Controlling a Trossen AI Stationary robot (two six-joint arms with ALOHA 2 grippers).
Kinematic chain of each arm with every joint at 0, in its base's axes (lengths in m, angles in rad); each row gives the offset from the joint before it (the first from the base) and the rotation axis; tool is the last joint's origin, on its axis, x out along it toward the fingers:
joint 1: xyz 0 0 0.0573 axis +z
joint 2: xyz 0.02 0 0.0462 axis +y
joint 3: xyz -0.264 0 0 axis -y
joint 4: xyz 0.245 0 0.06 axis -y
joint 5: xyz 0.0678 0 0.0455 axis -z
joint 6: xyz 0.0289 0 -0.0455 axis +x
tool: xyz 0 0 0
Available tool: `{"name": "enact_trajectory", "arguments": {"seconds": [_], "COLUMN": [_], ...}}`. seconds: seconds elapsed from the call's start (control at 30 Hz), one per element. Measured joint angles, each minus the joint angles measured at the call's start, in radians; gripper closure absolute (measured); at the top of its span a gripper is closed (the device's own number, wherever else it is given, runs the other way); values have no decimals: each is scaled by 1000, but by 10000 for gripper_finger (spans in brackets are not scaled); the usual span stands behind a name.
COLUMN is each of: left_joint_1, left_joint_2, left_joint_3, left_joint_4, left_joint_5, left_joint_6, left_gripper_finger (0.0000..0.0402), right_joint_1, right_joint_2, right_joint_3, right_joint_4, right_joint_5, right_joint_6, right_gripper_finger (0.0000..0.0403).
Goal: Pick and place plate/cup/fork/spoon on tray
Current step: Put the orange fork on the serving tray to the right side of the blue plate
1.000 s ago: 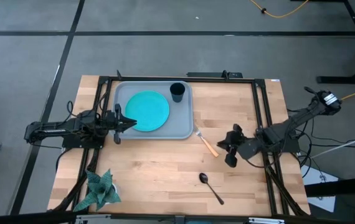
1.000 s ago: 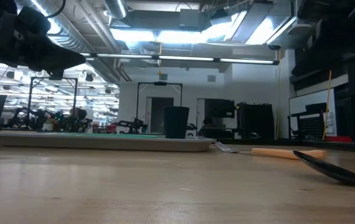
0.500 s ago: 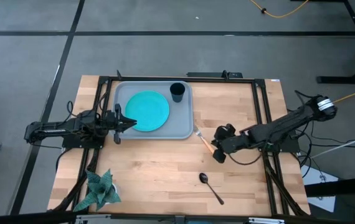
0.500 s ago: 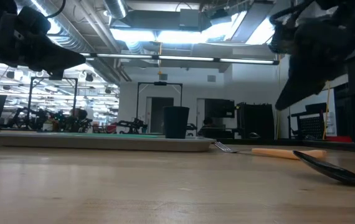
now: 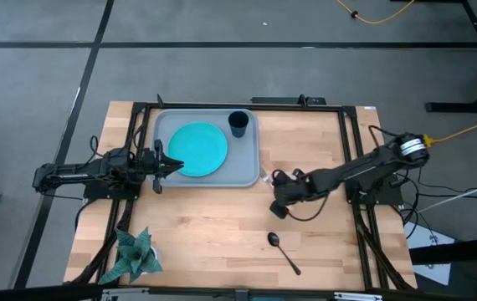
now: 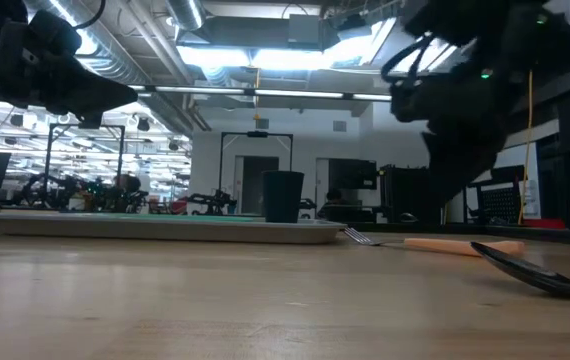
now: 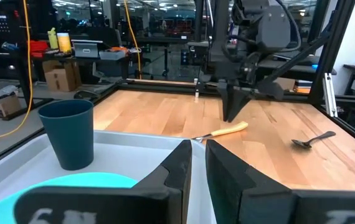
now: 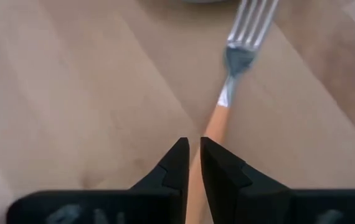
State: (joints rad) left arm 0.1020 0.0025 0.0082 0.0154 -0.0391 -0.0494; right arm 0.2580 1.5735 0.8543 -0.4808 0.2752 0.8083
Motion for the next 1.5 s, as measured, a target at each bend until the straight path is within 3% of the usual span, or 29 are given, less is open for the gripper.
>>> {"name": "enact_trajectory", "arguments": {"seconds": [0.3,0.53,0.77,1.03,1.5], "left_joint_1": [0,0,0,0,0], "left_joint_2": [0,0,0,0,0], "left_joint_3": [0,0,0,0,0], "left_joint_4": [0,0,0,0,0], "left_joint_5": [0,0,0,0,0], "left_joint_6": [0,0,0,0,0], "left_gripper_finger": [360,360,360,360,360], "right_joint_1": [-52,-47,-31,-34,-65], "right_joint_2": [78,93,97,97,174], "right_joint_3": [128,104,64,64,67], "right_joint_4": [-76,-152,-102,-92,-76], "right_joint_5": [2,2,-19,-16,-64], "right_joint_6": [17,56,155,156,152], "right_gripper_finger": [357,357,345,308,305]}}
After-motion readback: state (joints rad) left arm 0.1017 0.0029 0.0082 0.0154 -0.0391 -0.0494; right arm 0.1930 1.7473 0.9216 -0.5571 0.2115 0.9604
